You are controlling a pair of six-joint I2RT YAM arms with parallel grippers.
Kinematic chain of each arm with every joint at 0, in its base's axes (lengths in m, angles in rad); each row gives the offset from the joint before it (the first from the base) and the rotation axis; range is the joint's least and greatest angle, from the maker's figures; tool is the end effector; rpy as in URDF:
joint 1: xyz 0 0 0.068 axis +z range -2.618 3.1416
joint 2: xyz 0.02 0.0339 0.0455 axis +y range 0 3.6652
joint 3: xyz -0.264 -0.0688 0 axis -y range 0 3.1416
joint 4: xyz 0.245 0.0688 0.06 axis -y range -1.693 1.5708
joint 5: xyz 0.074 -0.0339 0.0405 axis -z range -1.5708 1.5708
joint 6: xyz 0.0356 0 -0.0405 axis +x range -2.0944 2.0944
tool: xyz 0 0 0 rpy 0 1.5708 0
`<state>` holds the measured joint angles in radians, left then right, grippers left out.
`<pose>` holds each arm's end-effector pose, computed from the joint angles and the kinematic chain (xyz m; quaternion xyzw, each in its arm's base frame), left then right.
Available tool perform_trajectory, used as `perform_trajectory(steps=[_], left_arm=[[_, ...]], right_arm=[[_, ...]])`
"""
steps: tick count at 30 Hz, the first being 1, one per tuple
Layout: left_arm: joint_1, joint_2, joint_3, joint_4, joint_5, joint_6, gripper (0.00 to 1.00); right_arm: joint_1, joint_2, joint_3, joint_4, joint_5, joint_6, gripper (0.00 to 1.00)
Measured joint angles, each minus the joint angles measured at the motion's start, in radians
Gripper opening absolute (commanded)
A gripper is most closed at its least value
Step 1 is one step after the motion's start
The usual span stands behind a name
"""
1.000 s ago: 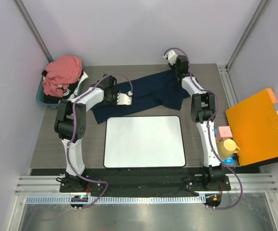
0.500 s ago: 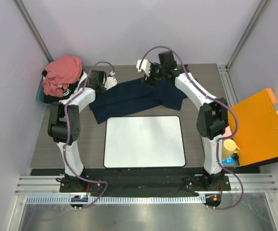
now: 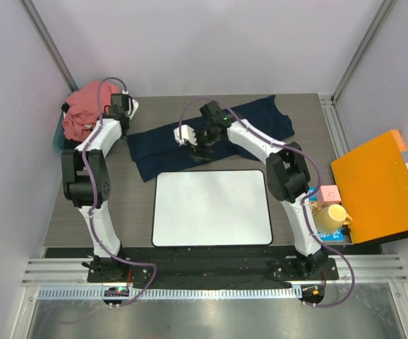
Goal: Fold and stack the t-shirts
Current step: Fold the tshirt
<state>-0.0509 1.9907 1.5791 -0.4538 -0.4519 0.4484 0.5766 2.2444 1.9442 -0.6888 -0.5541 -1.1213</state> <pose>0.4451 -0.0071 0.2308 0.1510 0.9054 0.2726 0.2885 0.4037 0.2849 0.2176 -0.7435 0.5500 0.1782 0.3362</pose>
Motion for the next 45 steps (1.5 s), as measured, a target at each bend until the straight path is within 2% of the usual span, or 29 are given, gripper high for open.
perform_trajectory(steps=[9,17,23,31,37,42,44,45], left_arm=[[0.020,0.010,0.003,-0.038,0.001,-0.095,0.13],[0.020,0.010,0.003,-0.029,0.032,-0.141,0.12],[0.024,-0.005,-0.008,-0.010,0.060,-0.158,0.12],[0.035,-0.070,-0.032,-0.004,0.087,-0.165,0.11],[0.046,-0.072,-0.036,0.003,0.097,-0.171,0.12],[0.072,-0.072,-0.036,0.004,0.105,-0.171,0.11],[0.080,-0.072,-0.036,0.004,0.105,-0.171,0.12],[0.084,-0.072,-0.036,0.004,0.105,-0.171,0.12]], right_arm=[[0.150,0.085,0.117,0.022,-0.081,0.048,0.79],[0.235,0.143,0.093,0.206,-0.078,0.186,0.79],[0.277,0.202,0.083,0.380,-0.019,0.279,0.79],[0.297,0.232,0.048,0.554,0.052,0.334,0.77],[0.298,0.232,0.002,0.612,0.058,0.342,0.58],[0.298,0.232,-0.013,0.623,0.044,0.339,0.48],[0.298,0.232,-0.014,0.624,0.041,0.338,0.35],[0.298,0.232,-0.014,0.623,0.040,0.335,0.24]])
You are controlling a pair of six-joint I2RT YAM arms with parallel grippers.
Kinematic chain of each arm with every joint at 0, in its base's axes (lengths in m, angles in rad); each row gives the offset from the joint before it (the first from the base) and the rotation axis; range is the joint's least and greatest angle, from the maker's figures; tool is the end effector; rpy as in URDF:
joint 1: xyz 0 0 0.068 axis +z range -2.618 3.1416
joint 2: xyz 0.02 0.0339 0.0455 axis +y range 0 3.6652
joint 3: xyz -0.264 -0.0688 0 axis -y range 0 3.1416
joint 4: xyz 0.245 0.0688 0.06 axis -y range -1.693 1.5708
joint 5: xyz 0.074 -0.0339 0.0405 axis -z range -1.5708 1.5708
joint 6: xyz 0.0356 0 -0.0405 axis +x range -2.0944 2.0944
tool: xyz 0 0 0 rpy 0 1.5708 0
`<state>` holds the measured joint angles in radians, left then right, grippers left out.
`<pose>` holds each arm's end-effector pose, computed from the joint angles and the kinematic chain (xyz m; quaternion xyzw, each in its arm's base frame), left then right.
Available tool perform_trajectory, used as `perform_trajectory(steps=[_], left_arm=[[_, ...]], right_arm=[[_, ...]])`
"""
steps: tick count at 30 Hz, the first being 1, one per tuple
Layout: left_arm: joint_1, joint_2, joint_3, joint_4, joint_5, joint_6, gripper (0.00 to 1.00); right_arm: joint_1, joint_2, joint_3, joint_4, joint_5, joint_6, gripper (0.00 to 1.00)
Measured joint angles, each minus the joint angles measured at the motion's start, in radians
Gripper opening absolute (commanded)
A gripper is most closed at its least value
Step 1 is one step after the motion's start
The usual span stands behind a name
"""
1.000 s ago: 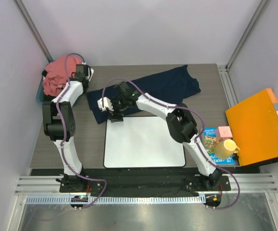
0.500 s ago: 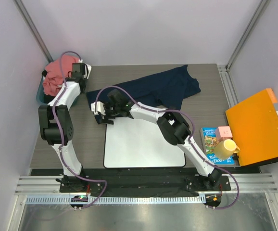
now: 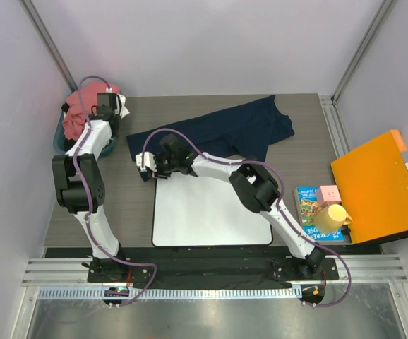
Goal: Fold and stack the t-shirts
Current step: Fold the tshirt
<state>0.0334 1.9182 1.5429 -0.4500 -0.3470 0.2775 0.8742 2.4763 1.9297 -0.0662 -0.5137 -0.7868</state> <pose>0.4321 0.0266 0.2488 0.0493 0.9182 0.2144 0.3295 0.3421 0.4362 0.1400 -0.7127 0.4925 0.2447 0.4355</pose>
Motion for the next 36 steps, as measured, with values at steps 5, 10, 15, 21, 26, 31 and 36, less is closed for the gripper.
perform_trajectory(steps=[5,10,15,21,26,31,36], left_arm=[[0.005,0.000,0.000,0.000,0.008,-0.001,0.12],[0.004,0.000,0.000,0.000,0.018,0.000,0.11],[0.011,0.018,0.034,-0.023,0.048,-0.009,0.10],[0.020,0.044,0.065,-0.048,0.088,-0.030,0.11],[0.014,0.022,0.083,-0.098,0.135,-0.025,0.12],[-0.004,-0.020,0.132,-0.139,0.188,0.027,0.13],[-0.037,-0.035,0.187,-0.161,0.267,0.079,0.15]], right_arm=[[0.001,0.000,0.000,-0.023,0.005,-0.020,0.01],[0.001,0.000,0.001,-0.026,0.005,-0.020,0.01],[0.000,-0.022,0.008,-0.093,0.007,-0.018,0.01],[-0.041,-0.163,-0.008,-0.298,-0.041,-0.022,0.01],[-0.148,-0.403,-0.121,-0.515,-0.126,-0.064,0.01],[-0.200,-0.531,-0.223,-0.691,-0.156,-0.103,0.01],[-0.188,-0.532,-0.265,-0.871,-0.176,-0.146,0.01]])
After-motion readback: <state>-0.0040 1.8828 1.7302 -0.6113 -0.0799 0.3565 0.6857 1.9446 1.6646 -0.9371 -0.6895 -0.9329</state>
